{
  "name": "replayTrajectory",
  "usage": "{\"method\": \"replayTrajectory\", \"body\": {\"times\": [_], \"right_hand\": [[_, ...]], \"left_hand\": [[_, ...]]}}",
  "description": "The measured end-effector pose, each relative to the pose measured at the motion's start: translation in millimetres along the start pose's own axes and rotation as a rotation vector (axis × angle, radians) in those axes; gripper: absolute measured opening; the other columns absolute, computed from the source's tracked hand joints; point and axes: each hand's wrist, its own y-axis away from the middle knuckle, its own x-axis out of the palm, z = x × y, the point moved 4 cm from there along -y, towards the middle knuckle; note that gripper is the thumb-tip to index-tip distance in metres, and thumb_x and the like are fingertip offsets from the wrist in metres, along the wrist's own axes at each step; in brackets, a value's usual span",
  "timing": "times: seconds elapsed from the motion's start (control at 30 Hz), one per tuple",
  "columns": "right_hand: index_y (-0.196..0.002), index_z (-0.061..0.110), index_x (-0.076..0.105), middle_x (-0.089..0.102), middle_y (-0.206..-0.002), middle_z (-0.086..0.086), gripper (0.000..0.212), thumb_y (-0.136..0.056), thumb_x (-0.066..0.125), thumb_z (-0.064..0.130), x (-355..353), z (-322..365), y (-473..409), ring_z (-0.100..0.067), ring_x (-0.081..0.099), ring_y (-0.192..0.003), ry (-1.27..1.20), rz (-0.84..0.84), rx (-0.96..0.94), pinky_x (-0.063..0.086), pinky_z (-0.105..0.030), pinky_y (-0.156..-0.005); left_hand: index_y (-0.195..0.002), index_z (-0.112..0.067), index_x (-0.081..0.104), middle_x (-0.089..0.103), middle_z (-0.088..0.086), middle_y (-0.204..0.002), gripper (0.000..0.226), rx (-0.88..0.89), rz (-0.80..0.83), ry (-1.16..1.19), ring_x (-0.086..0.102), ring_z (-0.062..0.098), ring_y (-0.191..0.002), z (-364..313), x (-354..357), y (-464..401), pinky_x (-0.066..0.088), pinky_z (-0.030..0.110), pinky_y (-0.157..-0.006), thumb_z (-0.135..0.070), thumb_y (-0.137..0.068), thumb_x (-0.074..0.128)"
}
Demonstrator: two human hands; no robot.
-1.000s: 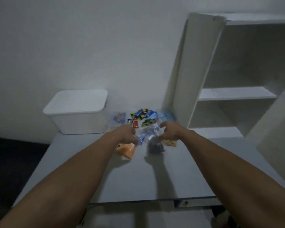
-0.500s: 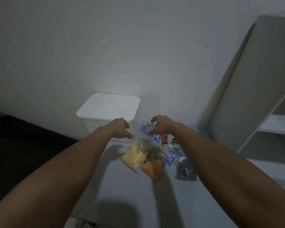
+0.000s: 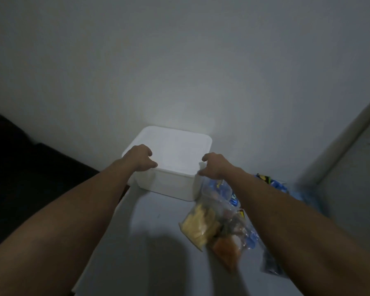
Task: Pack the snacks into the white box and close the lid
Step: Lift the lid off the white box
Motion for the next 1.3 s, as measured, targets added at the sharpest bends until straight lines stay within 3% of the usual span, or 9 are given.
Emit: {"method": "replayTrajectory", "body": {"times": [0.13,0.3,0.37,0.47,0.7,0.8,0.97,1.2,1.3], "right_hand": [[-0.138,0.004,0.040,0.047,-0.140,-0.015,0.070,-0.083,0.070,0.037,9,7,-23,-0.031,0.047,-0.126,-0.044,-0.033,0.124,0.046,-0.032,-0.090],[-0.099,0.002,0.056,0.061,-0.097,-0.014,0.033,-0.076,0.073,0.019,9,13,-45,-0.029,0.067,-0.068,-0.137,-0.067,0.297,0.049,-0.027,-0.040],[-0.082,0.005,0.050,0.058,-0.087,-0.011,0.024,-0.076,0.072,0.014,11,14,-49,-0.028,0.067,-0.065,-0.175,-0.087,0.354,0.055,-0.030,-0.043],[-0.086,0.005,0.046,0.051,-0.075,-0.006,0.026,-0.077,0.071,0.009,14,15,-53,-0.030,0.071,-0.076,-0.219,-0.098,0.417,0.061,-0.040,-0.062],[-0.092,0.004,0.046,0.055,-0.091,-0.014,0.031,-0.079,0.074,0.008,14,17,-62,-0.030,0.066,-0.068,-0.258,-0.112,0.507,0.061,-0.041,-0.063],[-0.090,0.002,0.049,0.058,-0.093,-0.016,0.029,-0.078,0.074,0.008,12,15,-64,-0.032,0.068,-0.071,-0.252,-0.123,0.536,0.061,-0.042,-0.060],[-0.078,0.004,0.050,0.065,-0.096,-0.018,0.027,-0.077,0.076,0.011,10,13,-65,-0.028,0.065,-0.060,-0.253,-0.146,0.547,0.058,-0.035,-0.051],[-0.095,0.001,0.060,0.062,-0.093,-0.015,0.027,-0.078,0.076,0.014,6,9,-64,-0.019,0.057,-0.052,-0.277,-0.117,0.547,0.033,-0.013,-0.025],[-0.085,0.001,0.057,0.064,-0.094,-0.017,0.019,-0.079,0.072,0.011,10,9,-65,-0.026,0.063,-0.063,-0.302,-0.134,0.541,0.044,-0.020,-0.031]], "left_hand": [[-0.133,-0.004,0.052,0.050,0.015,-0.140,0.055,-0.034,-0.013,-0.004,0.048,0.031,-0.126,30,-6,-26,0.040,0.034,-0.099,-0.027,-0.085,0.066],[-0.128,0.005,0.048,0.053,0.021,-0.132,0.047,-0.146,0.018,0.102,0.054,0.032,-0.110,71,-5,-58,0.043,0.032,-0.083,-0.019,-0.089,0.059],[-0.124,0.008,0.049,0.054,0.023,-0.127,0.043,-0.190,0.037,0.153,0.055,0.036,-0.110,82,-3,-68,0.044,0.032,-0.080,-0.016,-0.090,0.057],[-0.120,0.012,0.051,0.056,0.026,-0.122,0.038,-0.212,0.039,0.237,0.056,0.040,-0.109,94,0,-82,0.045,0.036,-0.078,-0.011,-0.091,0.055],[-0.080,0.008,0.056,0.063,0.027,-0.091,0.012,-0.269,0.011,0.387,0.063,0.038,-0.076,114,-1,-102,0.047,0.030,-0.047,-0.001,-0.080,0.065],[-0.089,0.009,0.059,0.060,0.023,-0.088,0.017,-0.271,0.026,0.407,0.065,0.038,-0.082,114,2,-103,0.046,0.030,-0.047,-0.001,-0.079,0.069],[-0.096,0.011,0.060,0.061,0.026,-0.101,0.024,-0.307,0.067,0.487,0.064,0.040,-0.092,117,7,-108,0.056,0.039,-0.068,0.003,-0.077,0.072],[-0.102,0.009,0.058,0.060,0.026,-0.109,0.027,-0.329,0.088,0.542,0.063,0.036,-0.094,112,0,-112,0.046,0.028,-0.050,0.001,-0.079,0.068],[-0.104,0.008,0.058,0.058,0.023,-0.094,0.027,-0.352,0.099,0.545,0.056,0.029,-0.075,113,2,-112,0.039,0.024,-0.044,-0.002,-0.081,0.067]]}}
